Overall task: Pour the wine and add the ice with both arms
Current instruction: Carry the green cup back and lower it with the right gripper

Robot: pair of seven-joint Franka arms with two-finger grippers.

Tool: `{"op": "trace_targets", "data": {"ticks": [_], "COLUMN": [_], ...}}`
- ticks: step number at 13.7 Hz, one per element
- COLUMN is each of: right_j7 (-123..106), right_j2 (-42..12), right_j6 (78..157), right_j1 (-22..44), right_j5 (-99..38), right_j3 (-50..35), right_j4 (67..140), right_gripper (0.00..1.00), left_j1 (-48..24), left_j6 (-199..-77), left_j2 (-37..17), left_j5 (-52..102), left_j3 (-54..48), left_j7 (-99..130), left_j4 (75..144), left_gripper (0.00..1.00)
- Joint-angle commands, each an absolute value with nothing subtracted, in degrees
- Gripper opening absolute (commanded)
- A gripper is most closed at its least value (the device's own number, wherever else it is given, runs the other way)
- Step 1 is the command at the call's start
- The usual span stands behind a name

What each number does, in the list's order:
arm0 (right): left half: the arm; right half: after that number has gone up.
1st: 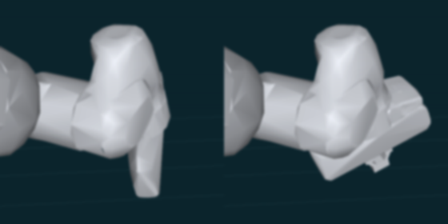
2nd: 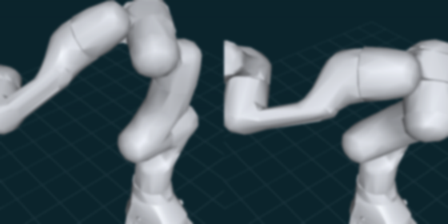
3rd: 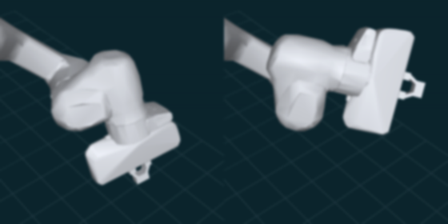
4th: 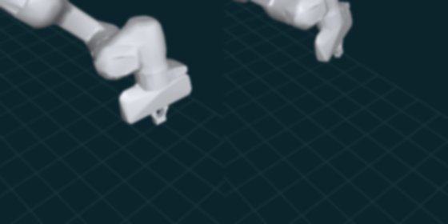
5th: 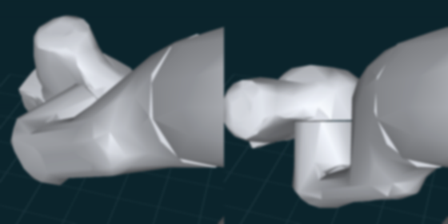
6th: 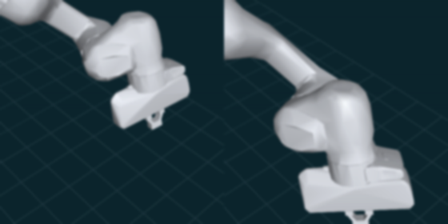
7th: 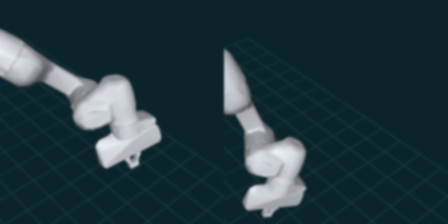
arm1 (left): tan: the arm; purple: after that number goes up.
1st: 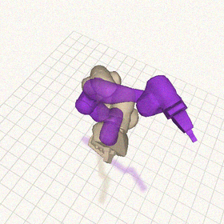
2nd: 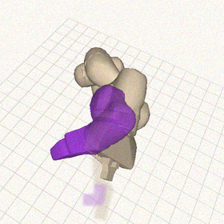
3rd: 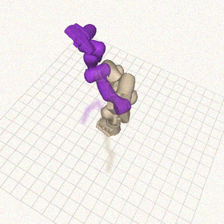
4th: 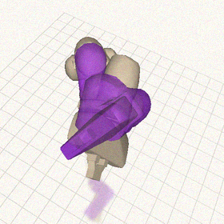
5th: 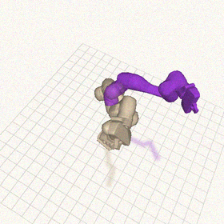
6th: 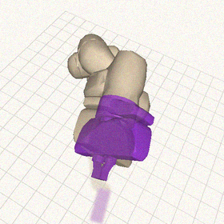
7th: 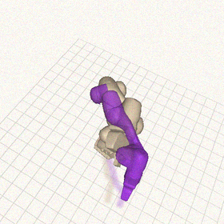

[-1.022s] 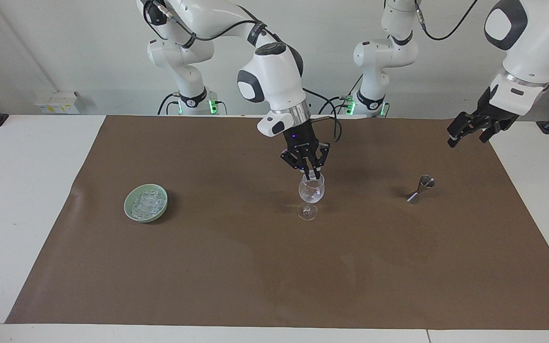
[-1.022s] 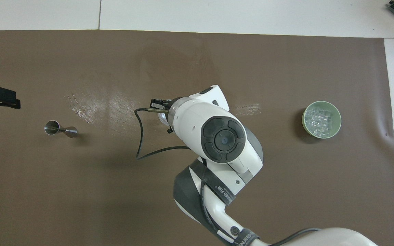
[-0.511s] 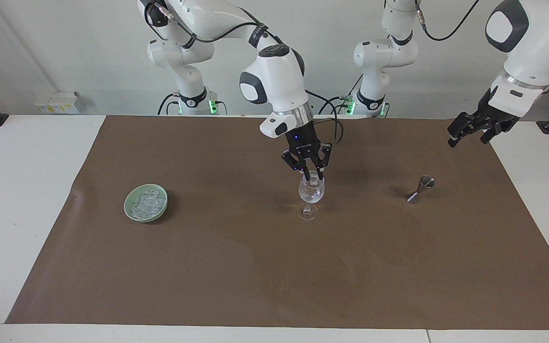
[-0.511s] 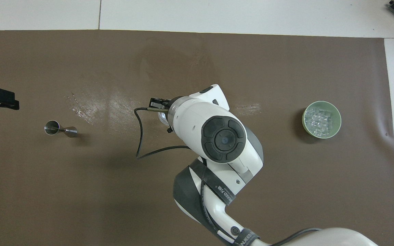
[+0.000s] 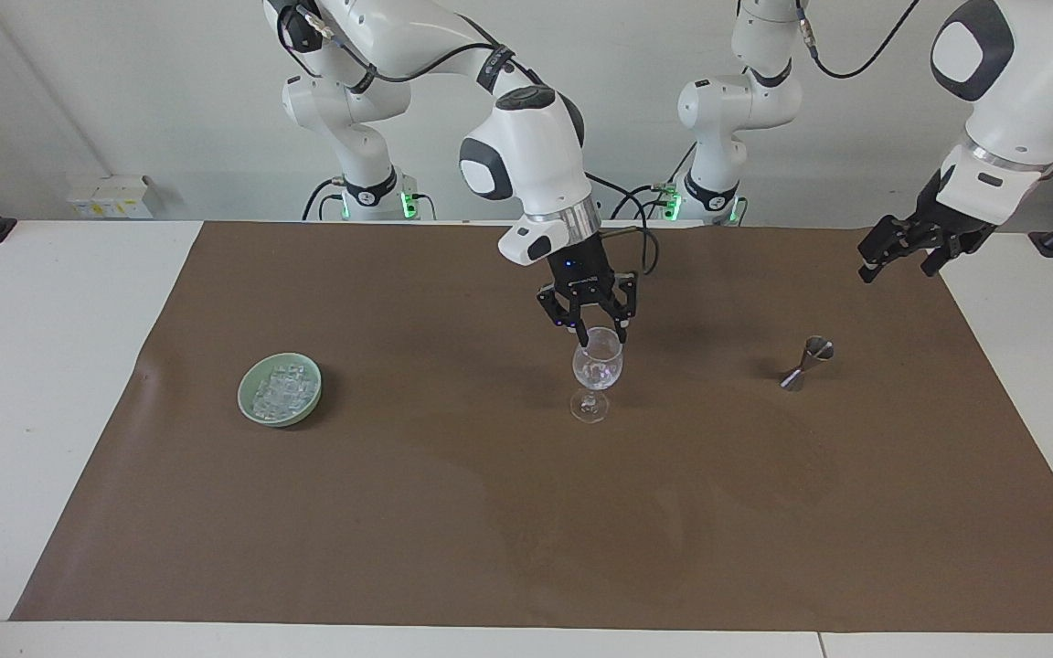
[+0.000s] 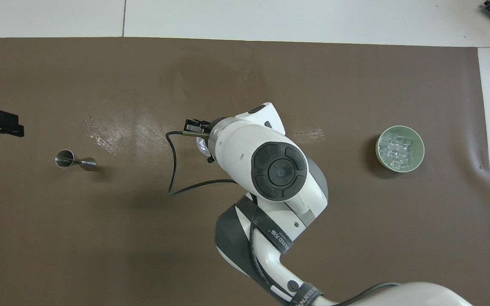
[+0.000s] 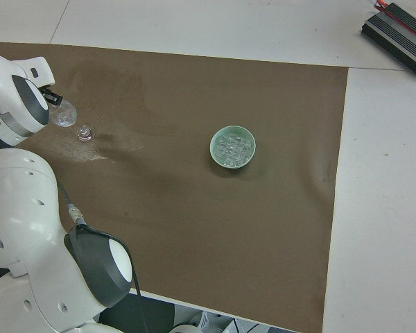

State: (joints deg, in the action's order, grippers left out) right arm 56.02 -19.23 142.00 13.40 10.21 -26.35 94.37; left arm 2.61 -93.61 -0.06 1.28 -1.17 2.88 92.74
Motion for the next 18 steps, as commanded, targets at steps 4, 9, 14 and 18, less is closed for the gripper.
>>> {"op": "trace_targets", "data": {"ticks": [4,9,14,18], "right_j7": [57.05,48.10,40.27,34.11], "right_j2": [-17.59,-13.63,-10.64,-7.66], "right_j6": [138.88,126.94,118.40,113.48], "right_j1": [12.39,9.76,5.64,3.34], "right_j5": [13.27,13.45,13.27,12.39], "right_j3": [-21.55,-16.44,-13.71,-12.14], "right_j4": [91.93,92.02,92.28,92.29], "right_gripper": [1.00,1.00,1.00,1.00], "left_j1": [2.99,2.99,2.99,2.99], "left_j6": [-93.25,-93.25,-93.25,-93.25], "left_j2": [1.23,1.23,1.23,1.23], "left_j5": [0.53,0.53,0.53,0.53], "left_j3": [-1.41,-1.41,-1.41,-1.41], "left_j7": [2.20,2.20,2.20,2.20], "left_j4": [94.13,94.13,94.13,94.13], "left_gripper": [1.00,1.00,1.00,1.00]}}
